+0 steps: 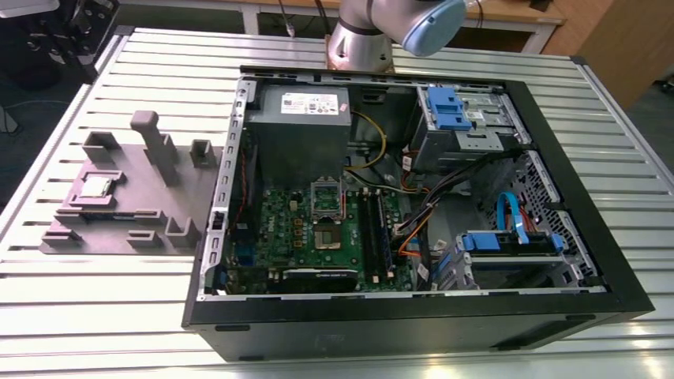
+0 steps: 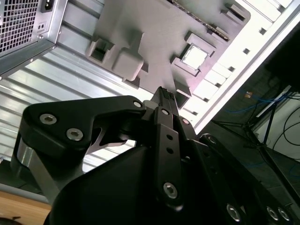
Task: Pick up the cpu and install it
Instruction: 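Reach for the cpu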
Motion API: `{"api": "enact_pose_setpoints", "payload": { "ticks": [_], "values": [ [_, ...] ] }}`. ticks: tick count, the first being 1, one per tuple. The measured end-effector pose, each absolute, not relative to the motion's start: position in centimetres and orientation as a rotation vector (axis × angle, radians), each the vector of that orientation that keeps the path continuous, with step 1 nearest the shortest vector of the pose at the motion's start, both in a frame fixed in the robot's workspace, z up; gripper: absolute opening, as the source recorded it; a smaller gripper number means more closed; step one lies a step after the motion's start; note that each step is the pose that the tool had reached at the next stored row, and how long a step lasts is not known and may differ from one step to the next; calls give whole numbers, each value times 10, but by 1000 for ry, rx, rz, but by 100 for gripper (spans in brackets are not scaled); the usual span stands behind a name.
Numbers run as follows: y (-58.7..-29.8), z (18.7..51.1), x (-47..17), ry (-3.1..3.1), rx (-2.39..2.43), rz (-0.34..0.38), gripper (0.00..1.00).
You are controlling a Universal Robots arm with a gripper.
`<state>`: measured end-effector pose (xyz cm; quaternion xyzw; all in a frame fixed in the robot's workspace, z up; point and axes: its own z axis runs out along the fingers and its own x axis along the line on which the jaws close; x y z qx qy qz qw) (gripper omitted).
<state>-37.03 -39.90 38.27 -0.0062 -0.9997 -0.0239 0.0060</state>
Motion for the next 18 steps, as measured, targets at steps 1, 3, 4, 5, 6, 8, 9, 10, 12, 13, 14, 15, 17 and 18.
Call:
{"api": "enact_pose_setpoints", "payload": {
  "ticks": [1,3,4,5,6,8,9,10,12,13,14,15,17,18],
  "values": [
    [-399,383,-372,-3129,-19,-75,10],
    [-399,382,-376,-3129,-19,-75,10],
    [-399,382,-378,-3129,-19,-75,10],
    [-399,382,-380,-3129,-19,-75,10],
    [-399,382,-382,-3129,-19,-75,10],
    [-399,382,-386,-3129,-19,-75,10],
    [-399,382,-389,-3129,-19,-75,10],
    [-399,382,-391,-3129,-19,-75,10],
    [-399,382,-395,-3129,-19,-75,10],
    [-399,381,-397,-3129,-19,-75,10],
    [-399,381,-399,-3128,-19,-75,10],
    [-399,381,-400,-3129,-19,-75,10],
    [-399,381,-404,-3129,-19,-75,10],
    [-399,381,-406,-3129,-19,-75,10]
  ]
}}
